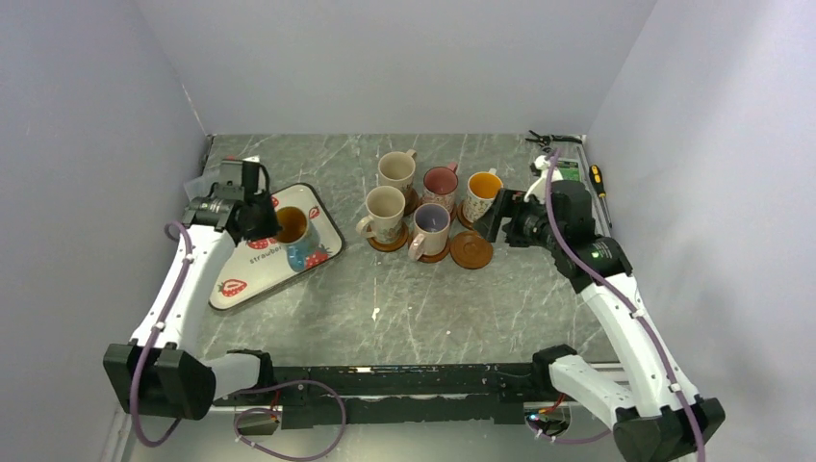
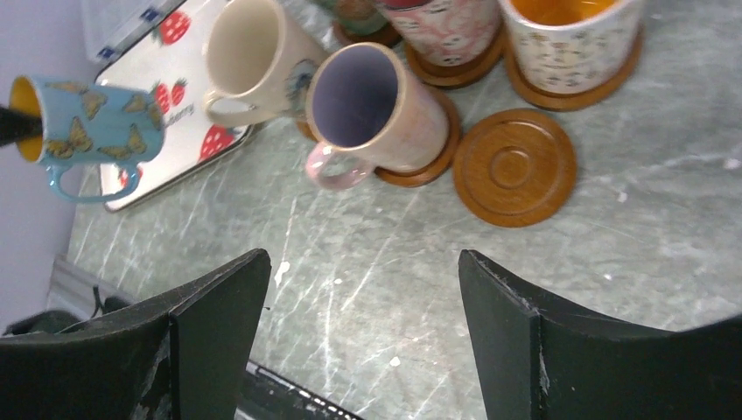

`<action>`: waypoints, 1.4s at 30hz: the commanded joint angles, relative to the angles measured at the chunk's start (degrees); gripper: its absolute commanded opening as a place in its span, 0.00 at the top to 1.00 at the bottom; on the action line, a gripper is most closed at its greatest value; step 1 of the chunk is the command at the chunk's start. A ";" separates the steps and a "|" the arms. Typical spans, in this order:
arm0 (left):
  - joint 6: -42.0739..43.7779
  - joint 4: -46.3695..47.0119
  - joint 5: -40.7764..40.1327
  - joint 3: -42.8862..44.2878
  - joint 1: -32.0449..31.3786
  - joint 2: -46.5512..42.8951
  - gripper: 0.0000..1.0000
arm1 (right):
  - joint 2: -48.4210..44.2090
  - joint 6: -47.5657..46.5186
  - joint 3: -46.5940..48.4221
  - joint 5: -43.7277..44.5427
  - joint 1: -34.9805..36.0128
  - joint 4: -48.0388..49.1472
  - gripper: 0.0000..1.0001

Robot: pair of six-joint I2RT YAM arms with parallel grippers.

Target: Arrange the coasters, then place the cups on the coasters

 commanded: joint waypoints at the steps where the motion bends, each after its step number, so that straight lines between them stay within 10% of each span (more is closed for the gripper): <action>1: -4.95 -3.72 -2.71 8.00 -9.70 -1.84 0.97 | 1.99 2.29 5.63 11.14 9.87 -1.26 0.18; 14: -22.95 -3.19 -14.62 4.04 -42.06 0.52 0.97 | 13.48 12.17 10.25 25.97 34.13 3.04 0.22; 42: -29.92 3.86 -17.62 -2.62 -50.29 -0.12 0.97 | 35.61 17.80 16.32 31.69 46.05 0.89 0.35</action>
